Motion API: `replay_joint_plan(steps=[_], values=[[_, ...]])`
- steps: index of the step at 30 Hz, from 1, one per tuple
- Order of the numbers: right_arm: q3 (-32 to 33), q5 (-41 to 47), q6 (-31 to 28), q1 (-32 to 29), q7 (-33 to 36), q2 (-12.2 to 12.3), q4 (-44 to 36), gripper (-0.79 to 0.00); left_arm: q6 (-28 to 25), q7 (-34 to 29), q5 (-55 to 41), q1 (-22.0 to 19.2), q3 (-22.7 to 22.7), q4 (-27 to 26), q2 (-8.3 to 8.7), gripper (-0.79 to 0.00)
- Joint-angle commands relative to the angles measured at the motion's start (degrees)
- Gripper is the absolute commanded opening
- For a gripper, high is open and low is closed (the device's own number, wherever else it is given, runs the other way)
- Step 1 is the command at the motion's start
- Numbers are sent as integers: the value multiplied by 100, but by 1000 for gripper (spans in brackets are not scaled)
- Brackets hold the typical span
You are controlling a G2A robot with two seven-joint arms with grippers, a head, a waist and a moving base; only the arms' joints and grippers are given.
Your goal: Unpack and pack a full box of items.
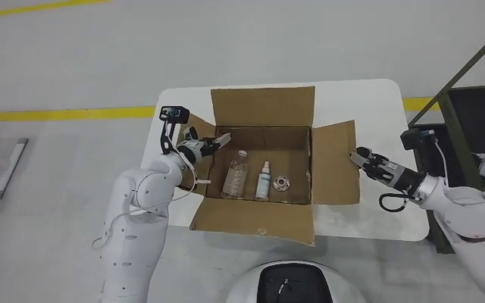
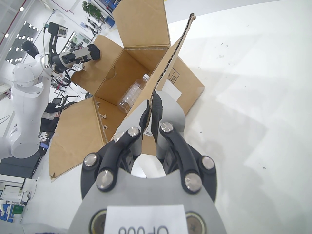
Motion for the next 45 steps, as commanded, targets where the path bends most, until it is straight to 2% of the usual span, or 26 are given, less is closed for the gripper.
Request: replay_joint_plan(steps=[1,4,10,13,15,19,24,30,39,45], values=[[61,-76,-44,8,-32,8,-73,-563,-33,-20,-80,-75,128,-128,-14,0],[157,-184,-110,-1,-146,16,-201,-453,-61,-63,-263,-190,358,-290,-44,0],[452,-617,-298,-100,-476,39,-528,-431,-75,-181,-662,-407,994,-475,-136,0],[631,-962,-384,-175,-631,54,-685,-456,-136,-280,-795,-515,1351,-444,-185,0],[735,-1181,-433,-238,-762,59,-764,-523,-158,-360,-724,-595,1516,-279,-203,0],[911,-1595,-511,-369,-995,68,-875,-785,-183,-648,-325,-723,1833,-56,-220,0],[1077,-2411,-683,-536,-1414,72,-1002,-785,-182,-951,-6,-774,2091,224,-234,0],[1148,-3330,-848,-749,-2175,50,-1086,-785,-177,-948,-43,-778,2097,242,-238,0],[1124,-3595,-894,-890,-2558,26,-976,-785,-109,-894,228,-774,2175,282,-242,0],[1144,-3669,-975,-894,-2585,27,-906,-785,500,-1778,691,-1369,2505,948,-342,0]])
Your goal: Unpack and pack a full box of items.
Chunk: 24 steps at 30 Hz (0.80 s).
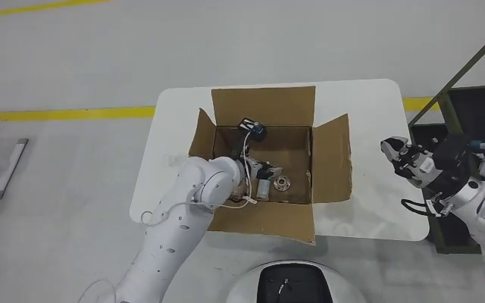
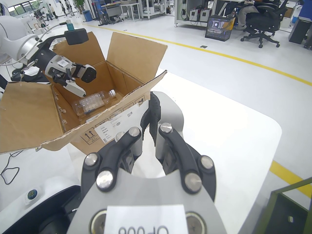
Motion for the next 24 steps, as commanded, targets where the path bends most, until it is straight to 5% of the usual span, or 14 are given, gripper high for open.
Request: replay_joint_plan(steps=[1,7,24], values=[[6,-47,-18,-2,-2,1,4,-785,313,-312,122,-252,155,330,-60,0],[-6,-65,-54,-34,-26,-4,16,-785,601,-620,98,-699,594,1125,-250,0],[-23,-55,-105,-38,2,-3,38,-785,621,-527,166,-619,593,1195,-247,0]])
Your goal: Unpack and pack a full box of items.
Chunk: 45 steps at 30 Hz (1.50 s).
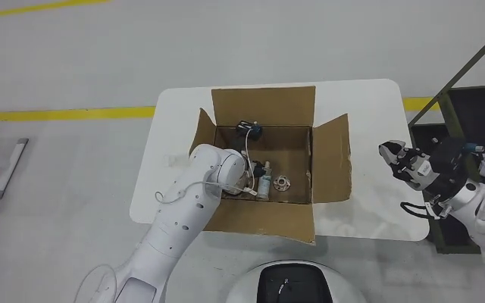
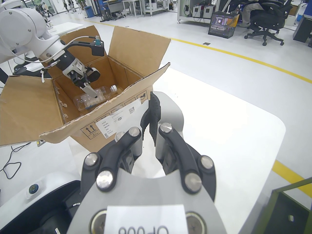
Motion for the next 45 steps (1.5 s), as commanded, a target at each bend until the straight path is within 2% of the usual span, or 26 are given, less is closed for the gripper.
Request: replay_joint_plan(steps=[1,6,10,25,45], values=[[0,0,0,0,0,0,0,-785,20,-30,57,26,7,70,-5,0],[0,0,0,0,0,0,0,-785,173,-399,72,-128,58,397,-59,0],[0,0,0,0,0,0,0,-785,411,-744,-3,-325,170,862,-150,0],[0,0,0,0,0,0,0,-785,572,-735,-95,-827,703,2075,-545,0],[0,0,0,0,0,0,0,-785,531,-478,137,-933,836,2821,-789,0]])
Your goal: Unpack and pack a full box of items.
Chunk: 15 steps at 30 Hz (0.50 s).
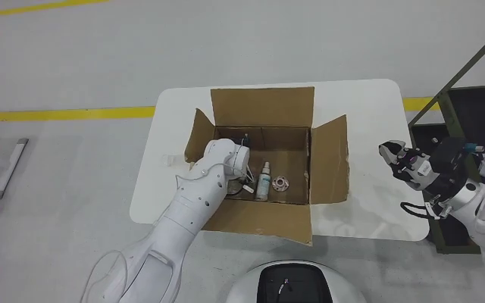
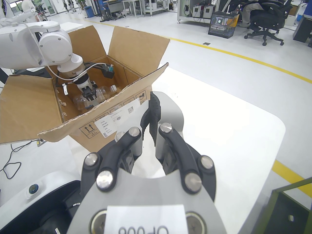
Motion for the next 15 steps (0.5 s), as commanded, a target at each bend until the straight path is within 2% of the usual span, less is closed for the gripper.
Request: replay_joint_plan(steps=[1,5,6,7,9,10,14,15], values=[[0,0,0,0,0,0,0,-785,0,29,4,-5,-5,58,-22,-25],[0,0,0,0,0,0,0,-785,-16,67,35,-16,-14,168,-57,-188],[0,0,0,0,0,0,0,-785,-17,74,41,-21,-18,183,-66,-394],[0,0,0,0,0,0,0,-785,-13,83,48,-24,-23,197,-74,-483],[0,0,0,0,0,0,0,-785,-7,97,64,-28,-33,217,-89,-514],[0,0,0,0,0,0,0,-785,-8,104,75,-30,-38,220,-95,-576],[0,0,0,0,0,0,0,-785,-11,107,120,-33,-73,234,-111,-674],[0,0,0,0,0,0,0,-785,-11,116,132,-24,-86,253,-112,-760]])
